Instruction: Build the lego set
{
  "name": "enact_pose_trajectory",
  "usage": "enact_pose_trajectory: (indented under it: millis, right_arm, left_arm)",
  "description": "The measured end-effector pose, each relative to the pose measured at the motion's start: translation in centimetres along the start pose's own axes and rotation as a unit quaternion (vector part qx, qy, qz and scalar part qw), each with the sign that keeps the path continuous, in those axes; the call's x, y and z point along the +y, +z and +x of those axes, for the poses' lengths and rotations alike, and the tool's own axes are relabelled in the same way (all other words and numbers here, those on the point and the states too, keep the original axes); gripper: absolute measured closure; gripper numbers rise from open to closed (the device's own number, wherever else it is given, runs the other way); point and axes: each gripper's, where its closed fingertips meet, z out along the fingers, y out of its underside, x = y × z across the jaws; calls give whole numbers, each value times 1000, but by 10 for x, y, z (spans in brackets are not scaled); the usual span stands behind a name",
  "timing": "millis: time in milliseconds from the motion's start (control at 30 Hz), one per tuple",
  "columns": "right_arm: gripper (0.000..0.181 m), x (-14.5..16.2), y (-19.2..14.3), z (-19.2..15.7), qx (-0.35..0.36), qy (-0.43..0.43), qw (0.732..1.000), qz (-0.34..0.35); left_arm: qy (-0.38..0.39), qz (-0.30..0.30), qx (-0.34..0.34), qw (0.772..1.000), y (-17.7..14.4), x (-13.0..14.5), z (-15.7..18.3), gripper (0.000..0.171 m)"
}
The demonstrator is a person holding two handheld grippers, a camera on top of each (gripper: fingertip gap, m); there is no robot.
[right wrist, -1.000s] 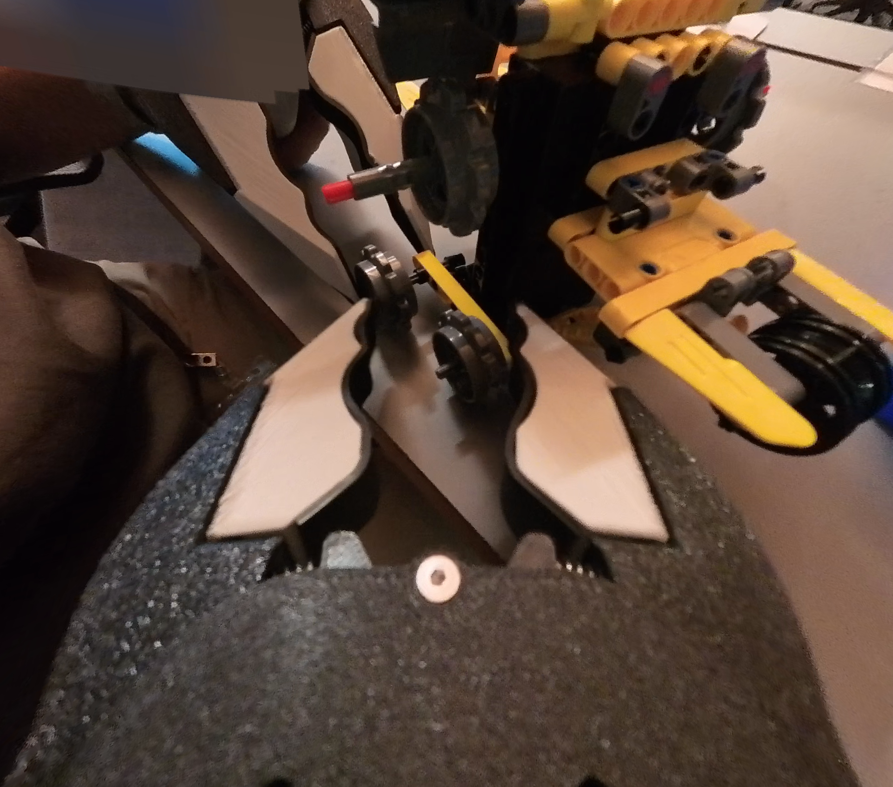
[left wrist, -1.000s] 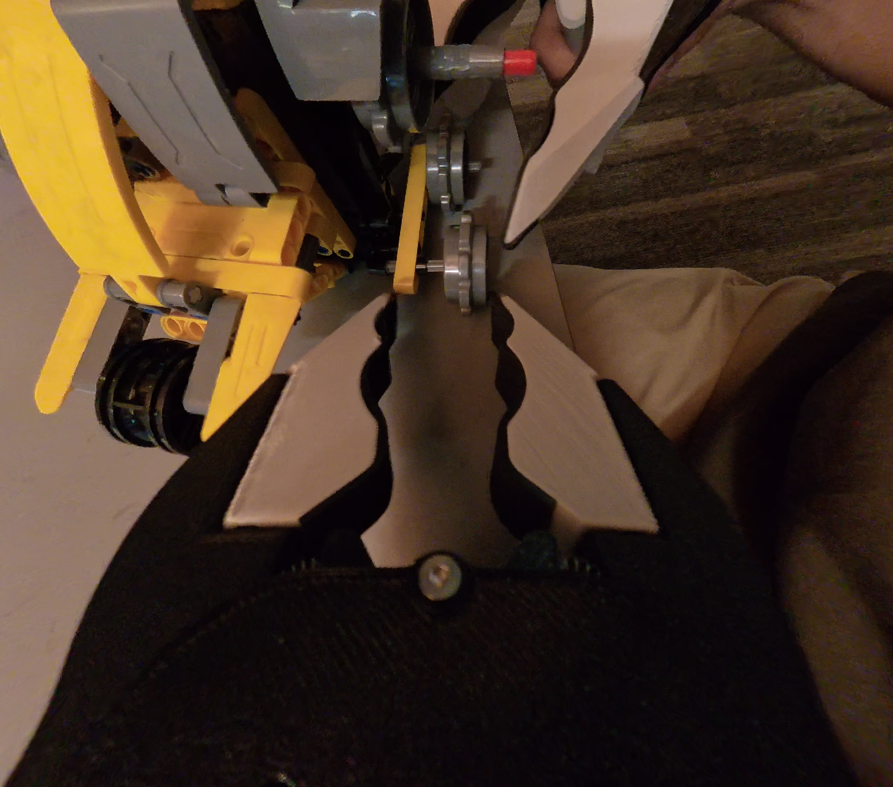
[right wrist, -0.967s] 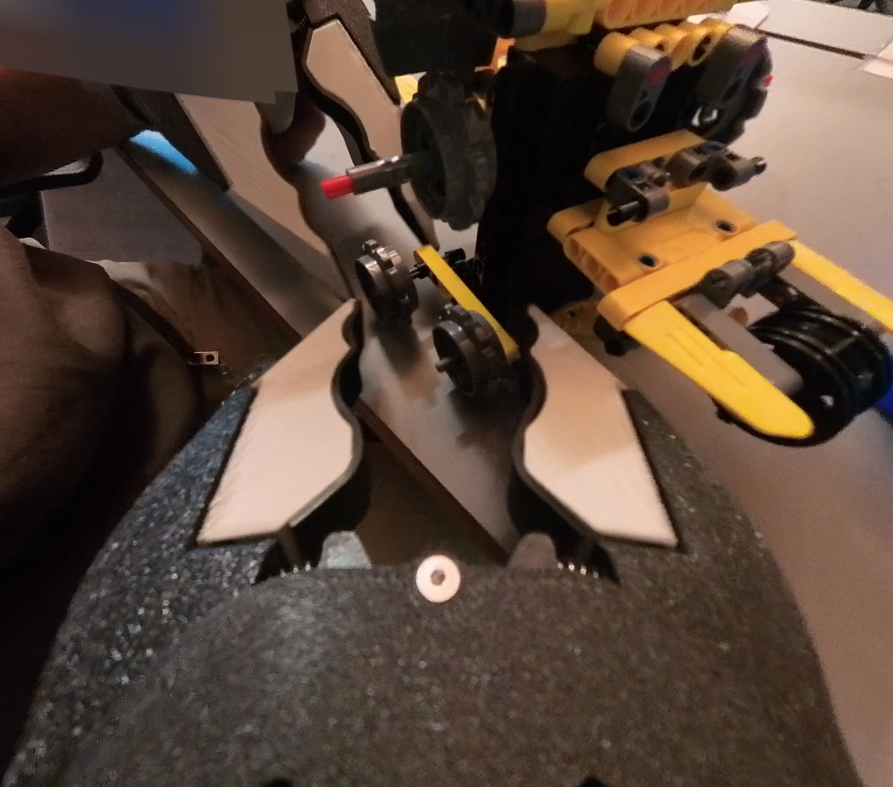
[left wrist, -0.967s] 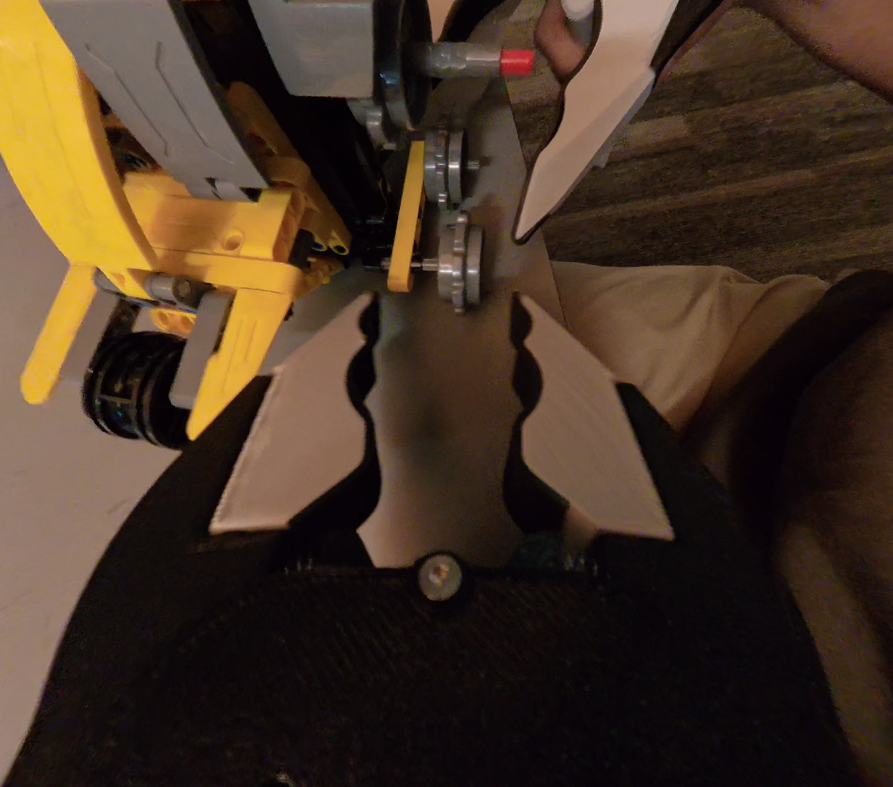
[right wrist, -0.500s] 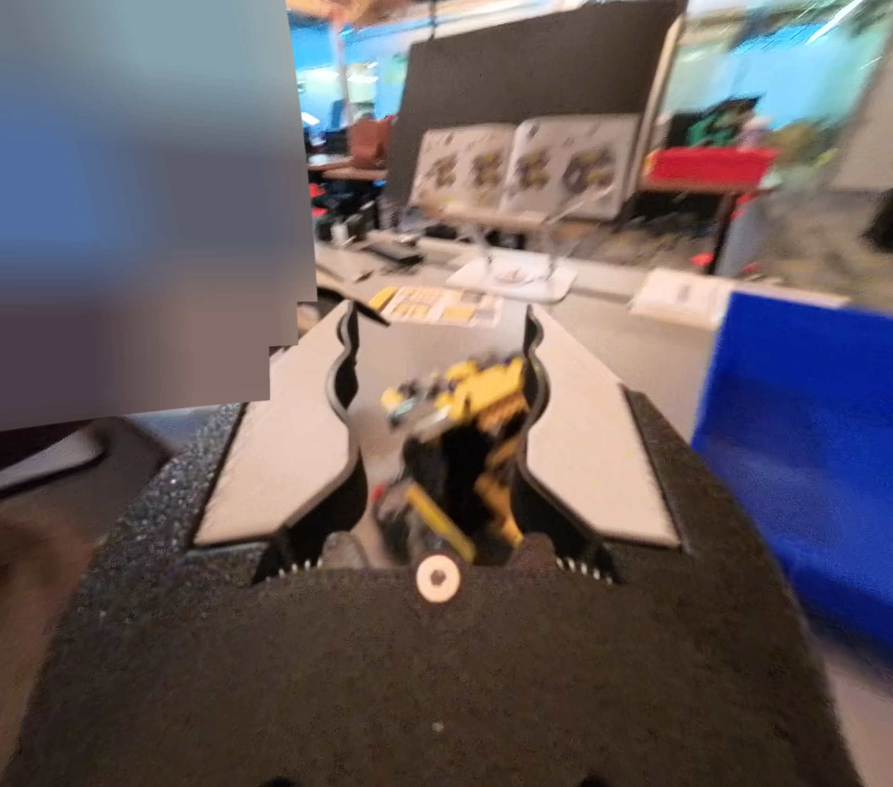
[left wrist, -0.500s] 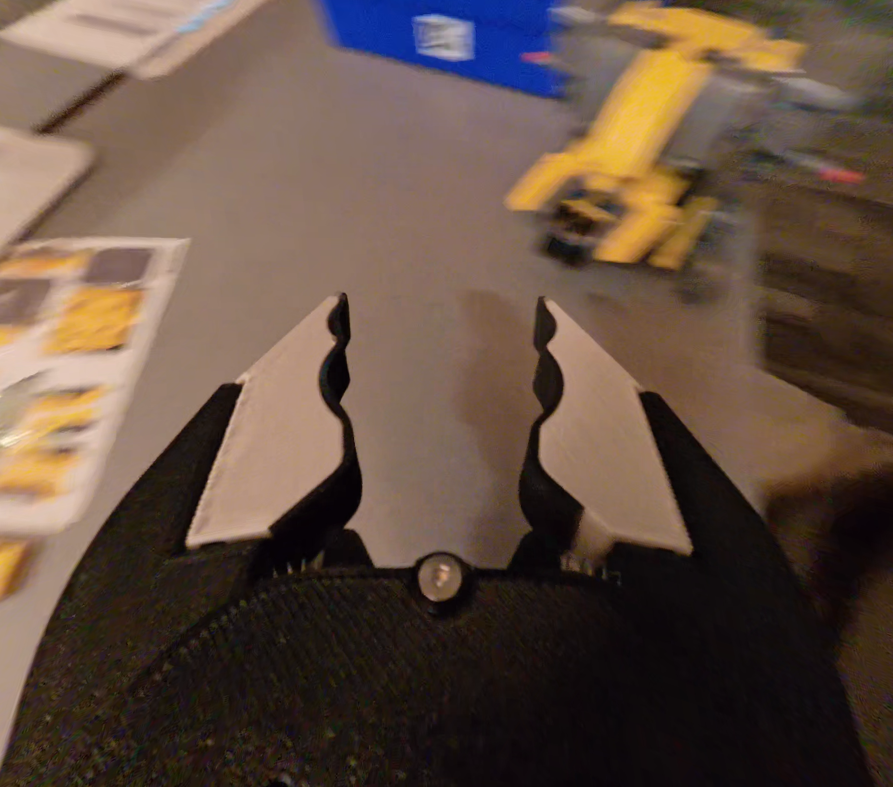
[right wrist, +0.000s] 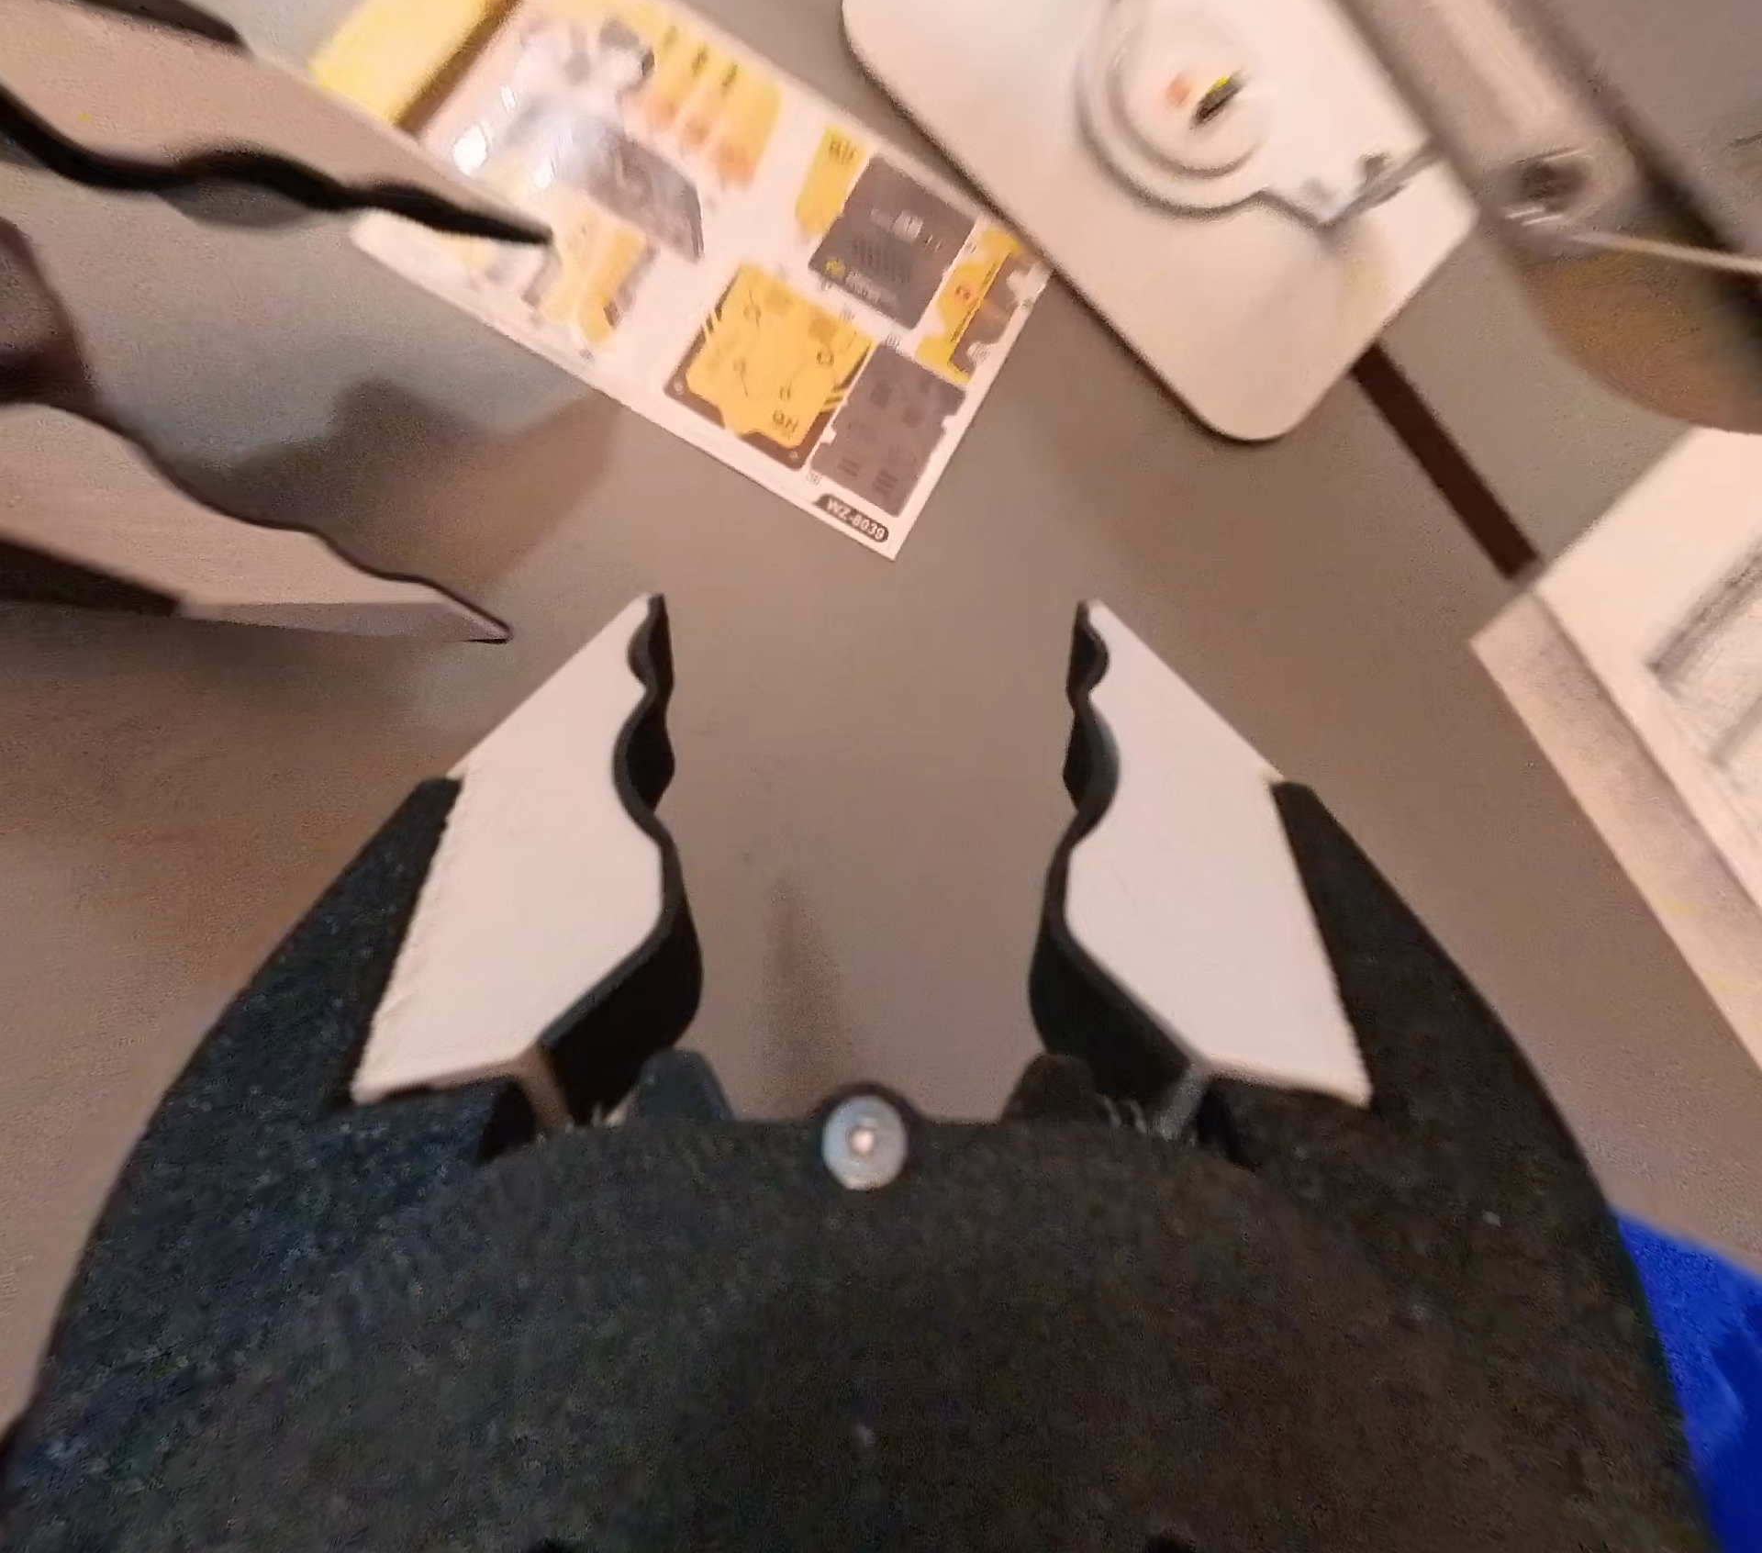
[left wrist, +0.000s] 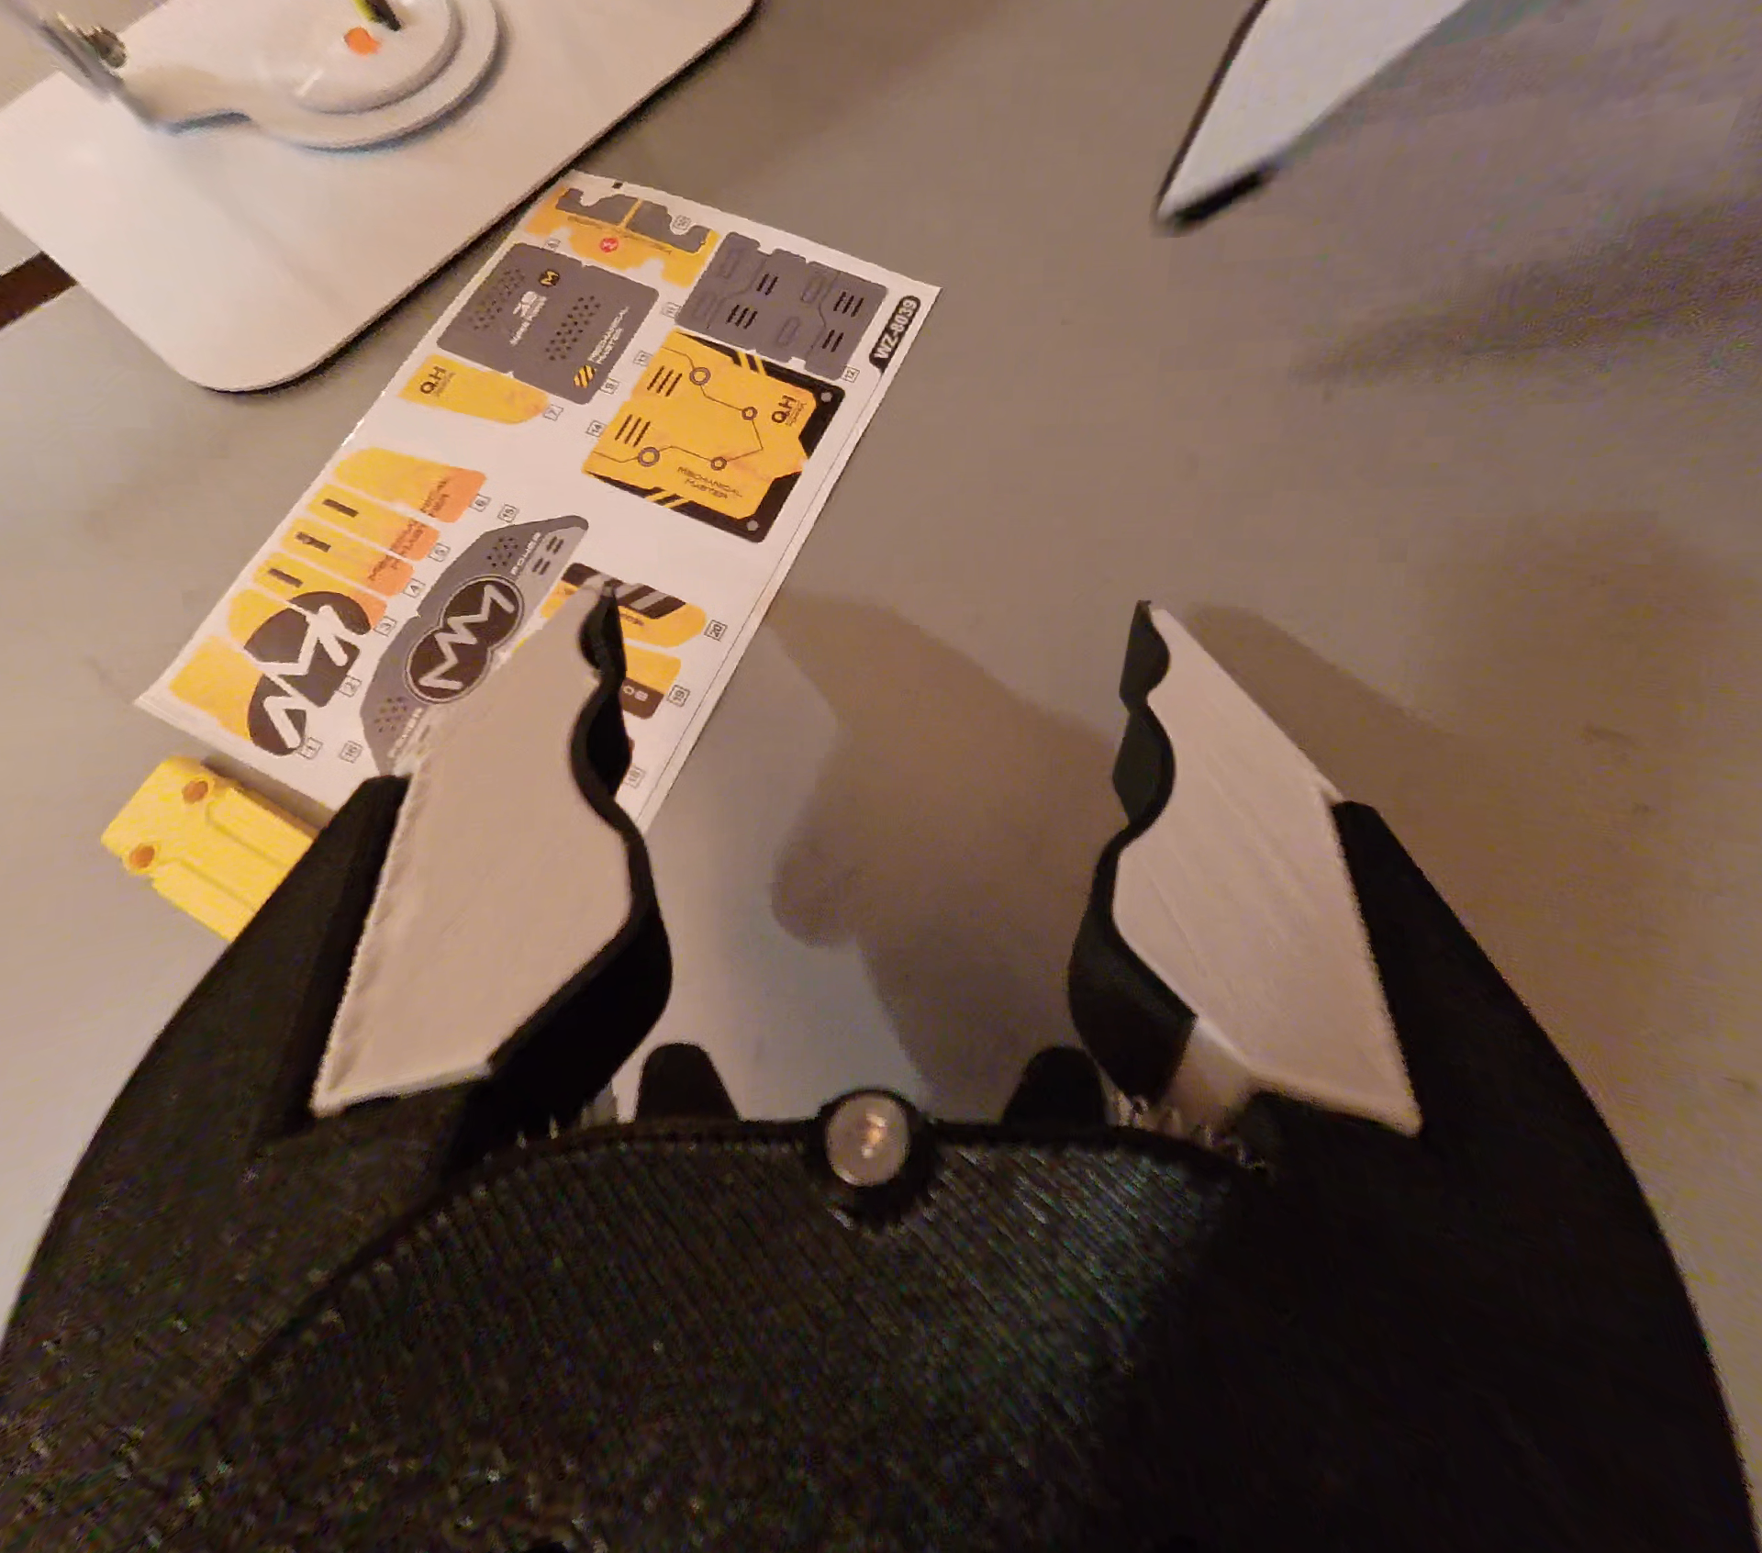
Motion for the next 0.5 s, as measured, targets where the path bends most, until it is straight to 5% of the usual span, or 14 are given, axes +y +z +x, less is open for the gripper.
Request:
enact_pose_trajectory:
  millis: [167,267,500]
  right_arm:
    - [95,13,50,-23,-76,-11,997,11]
    - [88,23,66,-14,-51,1,999,19]
    - [73,42,74,2,-36,94,995,20]
  left_arm:
    - [7,-28,-9,1000,6,9,-5,65]
    - [27,-41,-59,997,12,17,-22,65]
    - [-25,-69,-20,997,16,27,-21,63]
